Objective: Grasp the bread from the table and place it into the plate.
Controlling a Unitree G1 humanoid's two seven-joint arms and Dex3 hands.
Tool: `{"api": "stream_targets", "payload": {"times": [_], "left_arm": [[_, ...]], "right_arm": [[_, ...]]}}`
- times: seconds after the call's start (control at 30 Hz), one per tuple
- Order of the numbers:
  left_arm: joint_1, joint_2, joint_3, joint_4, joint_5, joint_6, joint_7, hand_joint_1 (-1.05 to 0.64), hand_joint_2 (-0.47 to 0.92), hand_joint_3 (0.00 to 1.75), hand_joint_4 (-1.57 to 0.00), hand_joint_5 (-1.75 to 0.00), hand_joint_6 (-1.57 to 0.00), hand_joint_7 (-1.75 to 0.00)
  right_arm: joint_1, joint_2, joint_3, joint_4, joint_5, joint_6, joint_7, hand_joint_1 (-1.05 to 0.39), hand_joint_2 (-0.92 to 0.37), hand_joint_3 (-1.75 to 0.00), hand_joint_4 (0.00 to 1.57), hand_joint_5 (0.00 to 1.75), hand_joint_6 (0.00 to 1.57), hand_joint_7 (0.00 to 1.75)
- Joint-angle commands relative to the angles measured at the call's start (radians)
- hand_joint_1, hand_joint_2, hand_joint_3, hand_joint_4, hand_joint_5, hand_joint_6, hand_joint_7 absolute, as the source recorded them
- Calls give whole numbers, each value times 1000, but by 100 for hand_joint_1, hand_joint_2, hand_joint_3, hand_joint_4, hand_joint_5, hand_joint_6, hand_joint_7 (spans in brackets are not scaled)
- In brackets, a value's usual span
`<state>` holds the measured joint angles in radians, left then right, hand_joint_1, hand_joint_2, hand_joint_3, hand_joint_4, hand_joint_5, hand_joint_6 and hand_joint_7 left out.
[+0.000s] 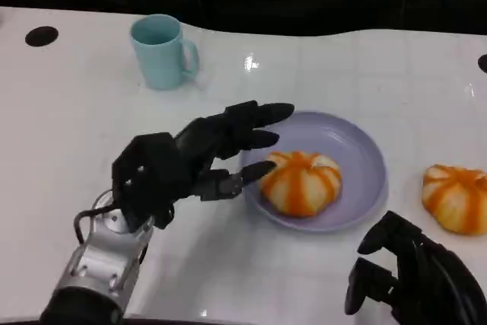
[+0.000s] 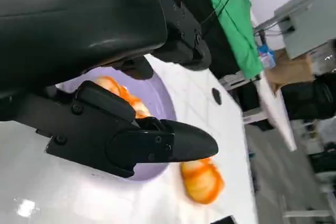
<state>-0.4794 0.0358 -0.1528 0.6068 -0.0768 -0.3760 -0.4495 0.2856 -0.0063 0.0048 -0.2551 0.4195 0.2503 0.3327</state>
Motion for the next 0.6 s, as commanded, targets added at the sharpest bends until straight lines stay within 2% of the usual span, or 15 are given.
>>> {"api": "stream_targets", "payload": {"times": [0.03,0.27,0.4,0.47,0.5,0.53,0.6], "left_arm": [[56,-32,59,-24,-99,-9,-45,-64,92,36,-52,-79,-66,-18],[146,-69,113,-113,-199,44,-75,-64,92,31,-77,-88,-92,-26],[194,-86,134,-175,-267,102,-103,-62,92,30,-85,-92,-99,-29],[219,-94,144,-208,-303,135,-115,-61,92,29,-84,-99,-101,-34],[235,-98,147,-228,-317,153,-114,-62,92,29,-82,-106,-99,-40],[247,-101,149,-244,-325,167,-112,-64,92,28,-81,-115,-94,-55],[277,-107,155,-286,-345,209,-105,-65,92,27,-78,-124,-87,-74]], "right_arm": [[-5,-7,-10,2,13,-1,3,-53,-92,-51,78,175,47,175],[-8,-8,-10,4,7,-1,1,-55,-92,-50,77,175,47,175],[-9,-8,-10,6,6,-1,1,-55,-92,-49,78,175,47,175],[-9,-9,-10,4,5,0,0,-55,-92,-49,78,175,47,175],[-9,-9,-9,5,4,0,0,-55,-92,-49,78,175,47,175],[-9,-9,-9,5,4,0,1,-55,-92,-49,79,175,48,175],[-10,-10,-9,7,3,-1,1,-55,-92,-49,79,175,48,175]]}}
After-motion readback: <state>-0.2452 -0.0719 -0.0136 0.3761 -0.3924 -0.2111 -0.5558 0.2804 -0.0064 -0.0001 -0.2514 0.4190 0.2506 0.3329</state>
